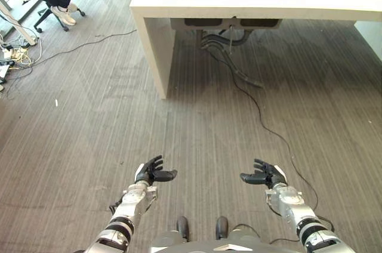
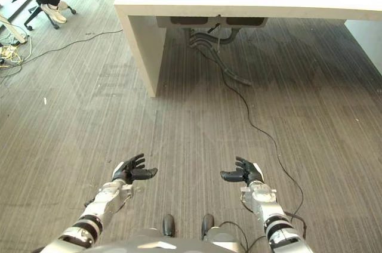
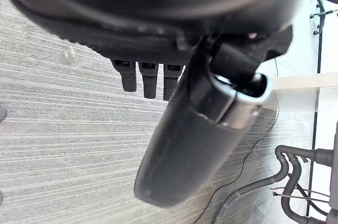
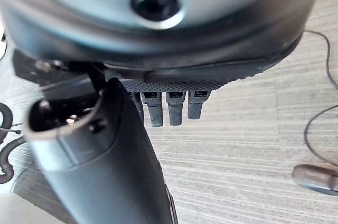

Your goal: Place the dishes in the dishwasher.

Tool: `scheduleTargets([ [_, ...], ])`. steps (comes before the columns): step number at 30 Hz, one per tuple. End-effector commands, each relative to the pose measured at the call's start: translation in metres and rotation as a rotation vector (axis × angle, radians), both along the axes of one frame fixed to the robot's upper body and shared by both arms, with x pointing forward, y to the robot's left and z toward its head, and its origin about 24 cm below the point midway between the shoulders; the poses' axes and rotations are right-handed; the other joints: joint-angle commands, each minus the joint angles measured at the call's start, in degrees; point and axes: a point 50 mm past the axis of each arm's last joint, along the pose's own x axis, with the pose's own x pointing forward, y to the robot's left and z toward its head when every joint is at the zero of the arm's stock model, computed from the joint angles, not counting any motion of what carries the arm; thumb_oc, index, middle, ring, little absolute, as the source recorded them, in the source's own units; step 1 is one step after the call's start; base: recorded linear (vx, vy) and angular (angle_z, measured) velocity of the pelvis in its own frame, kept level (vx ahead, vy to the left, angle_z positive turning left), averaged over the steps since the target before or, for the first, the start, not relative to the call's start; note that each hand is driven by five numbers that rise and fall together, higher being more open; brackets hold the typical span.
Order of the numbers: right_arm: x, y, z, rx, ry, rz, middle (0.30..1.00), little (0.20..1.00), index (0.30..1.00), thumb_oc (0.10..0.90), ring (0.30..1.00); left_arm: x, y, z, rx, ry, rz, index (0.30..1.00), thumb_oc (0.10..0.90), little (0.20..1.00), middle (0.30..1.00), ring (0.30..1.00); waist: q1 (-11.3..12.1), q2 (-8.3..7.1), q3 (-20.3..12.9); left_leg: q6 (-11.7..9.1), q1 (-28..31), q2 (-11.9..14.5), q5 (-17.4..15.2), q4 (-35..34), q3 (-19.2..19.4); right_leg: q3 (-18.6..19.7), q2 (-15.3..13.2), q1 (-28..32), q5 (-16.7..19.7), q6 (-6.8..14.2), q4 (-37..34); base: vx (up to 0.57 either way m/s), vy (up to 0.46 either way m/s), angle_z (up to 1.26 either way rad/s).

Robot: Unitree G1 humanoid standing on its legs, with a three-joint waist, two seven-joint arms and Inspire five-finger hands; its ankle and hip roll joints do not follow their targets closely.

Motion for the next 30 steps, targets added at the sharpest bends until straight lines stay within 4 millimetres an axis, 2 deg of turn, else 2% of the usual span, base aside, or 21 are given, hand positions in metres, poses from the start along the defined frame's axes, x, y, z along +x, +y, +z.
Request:
scheduleTargets([
  [1, -0.013, -0.014, -0.008, -0.082, 0.097, 0.041, 0.9, 0.9, 0.9, 0.8, 0.9, -0.009, -0.003, -0.011, 0.017, 0.08, -0.066, 0.9, 0.8, 0.9, 0.9, 0.9, 0.21, -0.42, -1.64, -5.2, -0.96, 2.77, -1.65, 0.13, -0.85, 2.01, -5.04, -2.25, -2.26, 5.53, 0.57, 0.05, 0.007, 0.01],
  [3, -0.018, -0.015, -0.011, -0.082, 0.121, 0.033, 0.9, 0.9, 0.9, 0.8, 0.9, -0.013, -0.003, -0.013, 0.022, 0.099, -0.073, 0.9, 0.8, 0.9, 0.9, 0.9, 0.23, -0.4, -1.81, -5.18, -1.02, 2.74, -1.66, 0.13, -0.95, 1.96, -5.06, -2.28, -2.25, 5.52, 0.57, 0.04, 0.005, 0.02],
  [8, -0.047, -0.024, -0.026, -0.073, 0.236, -0.039, 0.9, 0.9, 0.9, 0.8, 0.9, -0.027, 0.006, -0.023, 0.058, 0.186, -0.067, 0.9, 0.8, 0.9, 0.9, 0.9, 0.49, -0.3, -2.72, -5.1, -0.98, 2.51, -1.94, 0.13, -1.25, 1.46, -5.08, -2.19, -2.36, 5.67, 0.57, 0.02, 0.009, 0.03],
  [18, -0.054, -0.028, -0.028, -0.085, 0.239, -0.036, 0.9, 0.9, 0.9, 0.8, 0.9, -0.047, 0.019, -0.032, 0.092, 0.258, -0.03, 0.9, 0.8, 0.9, 0.9, 0.9, 0.5, -0.44, -4.16, -4.72, -0.62, 2.23, -2.52, 0.13, -1.57, 2.48, -4.82, -2.4, -2.42, 5.73, 0.57, 0.02, 0.009, 0.0],
  [23, -0.058, -0.029, -0.029, -0.081, 0.248, -0.055, 0.9, 0.9, 0.9, 0.8, 0.9, -0.045, 0.019, -0.03, 0.086, 0.24, -0.025, 0.9, 0.8, 0.9, 0.9, 0.9, 0.63, -0.46, -4.36, -4.44, -0.73, 1.95, -2.74, 0.13, -1.68, 2.82, -4.78, -2.7, -2.34, 5.74, 0.57, 0.02, 0.014, -0.01],
  [30, -0.068, -0.027, -0.034, -0.061, 0.278, -0.088, 0.9, 0.9, 0.9, 0.8, 0.9, -0.056, 0.011, -0.037, 0.08, 0.281, -0.054, 0.9, 0.8, 0.9, 0.9, 0.9, 0.78, -0.55, -4.37, -4.62, -1.14, 1.82, -2.58, 0.13, -1.69, 2.25, -5.07, -2.58, -2.57, 5.68, 0.57, 0.01, 0.003, 0.0],
])
